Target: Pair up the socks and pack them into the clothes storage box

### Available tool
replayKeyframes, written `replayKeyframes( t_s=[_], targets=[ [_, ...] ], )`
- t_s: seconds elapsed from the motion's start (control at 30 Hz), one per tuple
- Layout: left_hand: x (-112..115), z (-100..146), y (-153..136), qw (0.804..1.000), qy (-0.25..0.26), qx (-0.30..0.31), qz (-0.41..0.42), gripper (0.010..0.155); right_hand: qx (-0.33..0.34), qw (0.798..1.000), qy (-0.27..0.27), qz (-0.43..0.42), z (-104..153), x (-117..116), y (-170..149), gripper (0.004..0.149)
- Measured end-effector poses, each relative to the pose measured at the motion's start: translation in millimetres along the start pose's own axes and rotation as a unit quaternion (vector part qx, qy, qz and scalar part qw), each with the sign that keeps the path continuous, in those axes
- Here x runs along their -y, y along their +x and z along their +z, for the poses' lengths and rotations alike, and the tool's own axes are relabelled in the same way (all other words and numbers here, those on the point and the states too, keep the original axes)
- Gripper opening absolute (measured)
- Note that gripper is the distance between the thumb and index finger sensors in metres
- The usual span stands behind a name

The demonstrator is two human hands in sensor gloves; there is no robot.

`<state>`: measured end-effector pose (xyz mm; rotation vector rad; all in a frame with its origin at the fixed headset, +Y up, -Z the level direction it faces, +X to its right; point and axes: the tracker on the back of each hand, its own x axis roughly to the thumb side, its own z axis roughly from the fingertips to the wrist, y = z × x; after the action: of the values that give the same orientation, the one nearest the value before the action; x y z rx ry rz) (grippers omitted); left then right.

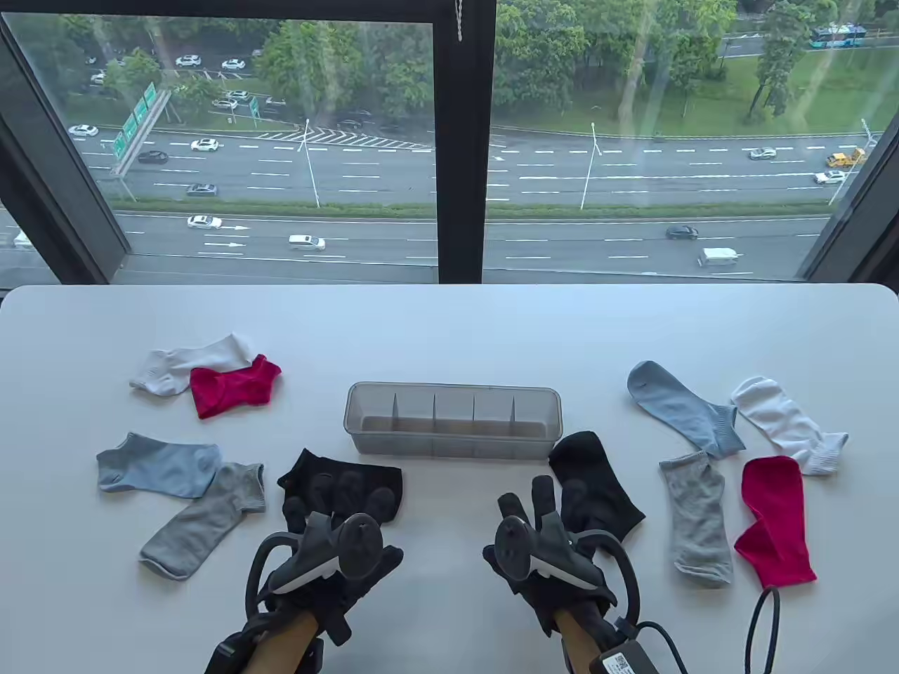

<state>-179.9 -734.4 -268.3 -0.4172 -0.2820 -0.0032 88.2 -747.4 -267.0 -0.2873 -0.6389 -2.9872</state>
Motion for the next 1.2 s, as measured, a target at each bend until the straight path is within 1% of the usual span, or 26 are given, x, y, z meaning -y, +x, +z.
replayKeyframes(
  t_s=[0.1,0.33,0.4,0.47,0.53,0.6,0.67,0.7,0.77,0.83,0.9,0.93,1.0,1.03,1.07,1.1,1.13,1.2],
  targets=[
    [-0.4,0.1,-0.9,1.000,0.001,-0.002,0.002,0.071,0.002,1.000,-0.001,-0.016,0.6,1.2,-1.0,0.075],
    [-0.2,-0.7,-2.9,1.000,-0.006,0.002,0.010,0.072,-0.001,1.000,-0.002,-0.018,0.3,2.0,-3.7,0.074],
    [-0.5,-0.3,-3.1,1.000,-0.009,0.001,0.009,0.072,-0.003,1.000,-0.009,-0.023,0.6,4.5,-6.7,0.074],
    [-2.0,1.1,-4.0,1.000,-0.005,0.001,0.012,0.072,-0.013,0.999,-0.022,-0.038,1.7,12.4,-13.8,0.074],
    [-3.3,2.0,-5.0,1.000,-0.003,0.005,0.019,0.072,-0.025,0.996,-0.057,-0.070,5.6,23.5,-26.0,0.074],
    [-4.0,2.2,-5.7,1.000,-0.002,0.004,0.022,0.072,-0.045,0.988,-0.087,-0.115,10.9,31.9,-41.2,0.074],
    [-4.0,1.3,-6.4,1.000,-0.004,0.003,0.023,0.071,-0.069,0.982,-0.098,-0.149,14.3,34.3,-54.1,0.076],
    [-3.9,0.7,-6.7,1.000,-0.006,0.002,0.023,0.071,-0.090,0.977,-0.089,-0.172,15.1,32.0,-63.3,0.077],
    [-3.8,0.4,-6.7,1.000,-0.009,0.001,0.024,0.071,-0.108,0.977,-0.048,-0.178,12.0,23.7,-72.5,0.079],
    [-4.0,0.6,-6.4,1.000,-0.012,0.001,0.024,0.071,-0.127,0.980,0.039,-0.146,3.4,9.6,-76.7,0.082],
    [-4.1,0.6,-6.3,1.000,-0.013,0.002,0.024,0.071,-0.132,0.981,0.089,-0.115,-4.0,-1.1,-77.4,0.084],
    [-4.0,0.6,-6.3,1.000,-0.015,0.001,0.024,0.071,-0.140,0.978,0.118,-0.105,-8.3,-8.2,-77.1,0.085],
    [-4.0,0.7,-6.3,1.000,-0.017,0.003,0.025,0.071,-0.142,0.973,0.156,-0.088,-13.4,-17.9,-76.4,0.086],
    [-4.1,0.8,-6.4,1.000,-0.016,0.003,0.026,0.071,-0.153,0.974,0.148,-0.072,-12.5,-17.5,-74.7,0.086],
    [-4.6,1.3,-6.5,0.999,-0.017,0.003,0.027,0.071,-0.154,0.982,0.106,-0.041,-11.0,-13.5,-72.5,0.085],
    [-5.2,2.0,-6.5,0.999,-0.018,0.005,0.028,0.071,-0.156,0.985,0.078,-0.013,-9.9,-11.9,-69.5,0.083],
    [-5.6,2.5,-6.4,0.999,-0.015,0.009,0.031,0.071,-0.155,0.986,0.065,0.000,-9.4,-11.2,-67.1,0.081],
    [-6.5,3.2,-5.5,0.999,-0.009,0.018,0.037,0.071,-0.156,0.987,0.023,0.002,-8.0,-7.7,-63.4,0.070]
  ],
)
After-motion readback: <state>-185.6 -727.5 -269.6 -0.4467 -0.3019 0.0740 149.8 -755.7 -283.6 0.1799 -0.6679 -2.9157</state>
